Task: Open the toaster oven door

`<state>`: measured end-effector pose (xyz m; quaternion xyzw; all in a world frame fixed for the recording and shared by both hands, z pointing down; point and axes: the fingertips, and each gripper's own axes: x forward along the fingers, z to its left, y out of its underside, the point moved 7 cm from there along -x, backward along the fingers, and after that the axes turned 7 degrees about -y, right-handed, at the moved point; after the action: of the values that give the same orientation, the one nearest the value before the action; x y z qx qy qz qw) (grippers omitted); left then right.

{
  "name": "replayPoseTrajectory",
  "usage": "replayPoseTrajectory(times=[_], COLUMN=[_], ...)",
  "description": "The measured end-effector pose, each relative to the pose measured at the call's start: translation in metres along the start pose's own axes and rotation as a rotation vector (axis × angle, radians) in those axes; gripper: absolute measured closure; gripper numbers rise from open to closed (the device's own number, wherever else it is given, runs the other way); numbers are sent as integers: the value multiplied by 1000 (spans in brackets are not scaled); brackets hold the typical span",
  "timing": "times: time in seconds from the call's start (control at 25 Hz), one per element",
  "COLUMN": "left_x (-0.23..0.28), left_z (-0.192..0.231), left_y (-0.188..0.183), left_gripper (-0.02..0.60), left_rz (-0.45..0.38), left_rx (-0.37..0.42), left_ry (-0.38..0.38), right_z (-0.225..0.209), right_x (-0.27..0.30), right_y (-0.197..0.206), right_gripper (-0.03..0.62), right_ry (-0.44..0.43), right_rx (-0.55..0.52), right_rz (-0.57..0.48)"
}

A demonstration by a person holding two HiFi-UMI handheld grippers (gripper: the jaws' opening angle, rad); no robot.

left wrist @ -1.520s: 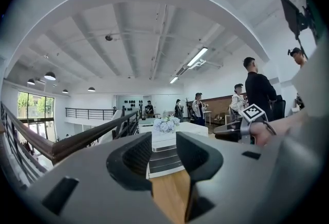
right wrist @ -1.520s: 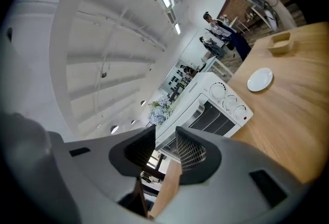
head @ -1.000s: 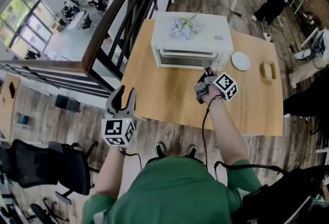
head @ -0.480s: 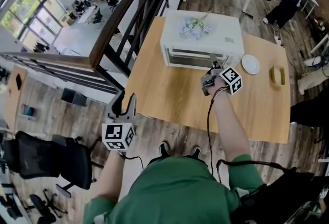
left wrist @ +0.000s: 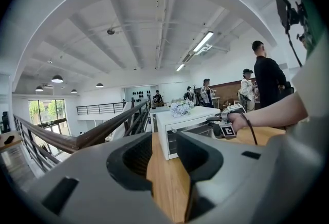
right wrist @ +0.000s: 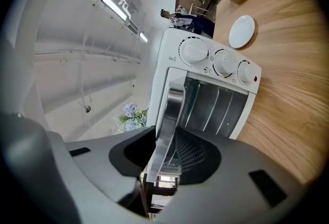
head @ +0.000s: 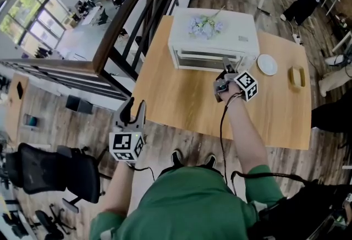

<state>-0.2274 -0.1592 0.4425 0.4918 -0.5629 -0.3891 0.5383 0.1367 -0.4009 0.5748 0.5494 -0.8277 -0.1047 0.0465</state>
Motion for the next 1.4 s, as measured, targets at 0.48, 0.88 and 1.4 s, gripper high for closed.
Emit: replayPoseTrajectory(times=[0.48, 0.88, 1.4], left_x=[-2, -8, -3], left_z=[-15, -9, -26], left_y=[-2, 2, 7], left_gripper=[431, 431, 431], left_rz=[13, 19, 25], left_rx=[12, 8, -1], left_ry=[45, 21, 64], right_z=[0, -1, -16], right_x=[-6, -5, -56], right_y=[1, 1, 29], right_gripper=[473, 477, 482], right_ry=[-35, -43, -115], right_rx=[20, 47, 65], right_rz=[5, -10, 3])
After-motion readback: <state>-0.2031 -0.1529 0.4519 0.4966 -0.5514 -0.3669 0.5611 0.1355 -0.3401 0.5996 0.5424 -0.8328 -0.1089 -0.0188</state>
